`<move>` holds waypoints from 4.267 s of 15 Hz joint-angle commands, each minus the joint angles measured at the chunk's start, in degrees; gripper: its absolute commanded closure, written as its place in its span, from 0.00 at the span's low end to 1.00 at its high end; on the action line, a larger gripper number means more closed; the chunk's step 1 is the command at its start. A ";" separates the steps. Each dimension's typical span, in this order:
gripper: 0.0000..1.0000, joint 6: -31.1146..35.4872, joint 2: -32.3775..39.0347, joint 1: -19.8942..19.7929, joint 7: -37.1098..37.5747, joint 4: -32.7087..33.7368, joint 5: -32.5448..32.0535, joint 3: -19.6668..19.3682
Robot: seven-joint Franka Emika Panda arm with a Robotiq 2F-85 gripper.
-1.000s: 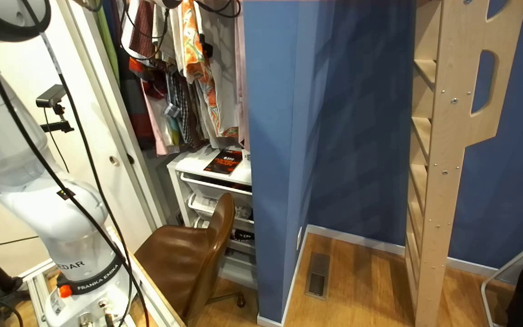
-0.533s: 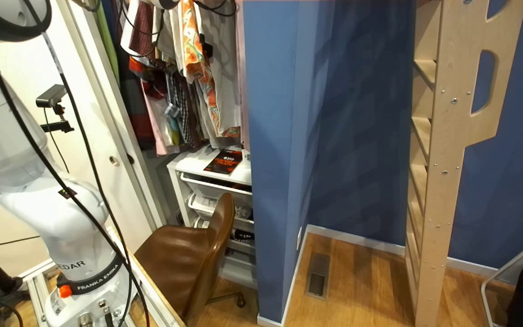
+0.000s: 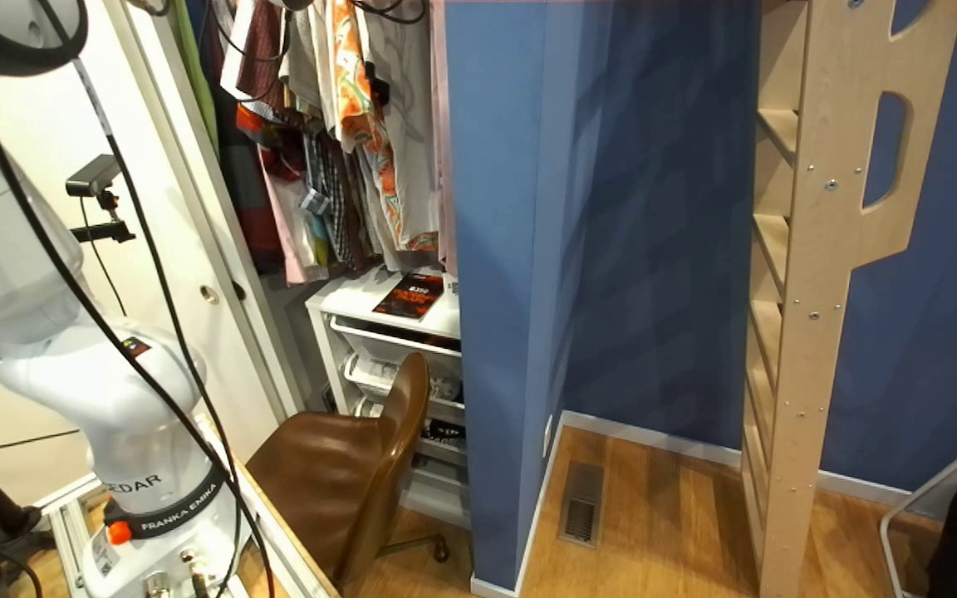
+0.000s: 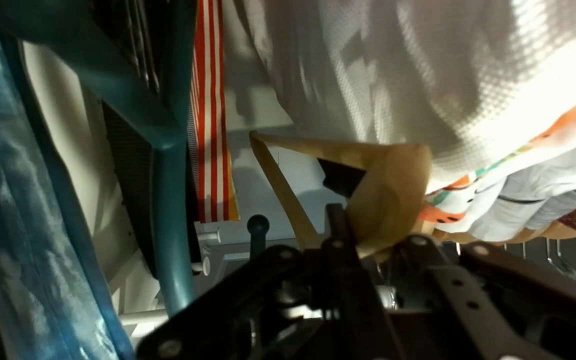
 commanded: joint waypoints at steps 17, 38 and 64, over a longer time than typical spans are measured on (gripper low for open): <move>0.96 -13.12 -16.96 18.27 -25.81 -10.30 13.05 -20.08; 0.96 -20.17 -18.86 13.67 -18.58 -9.13 11.76 -20.92; 0.96 -41.96 -31.21 5.03 -19.74 -12.62 14.18 -20.77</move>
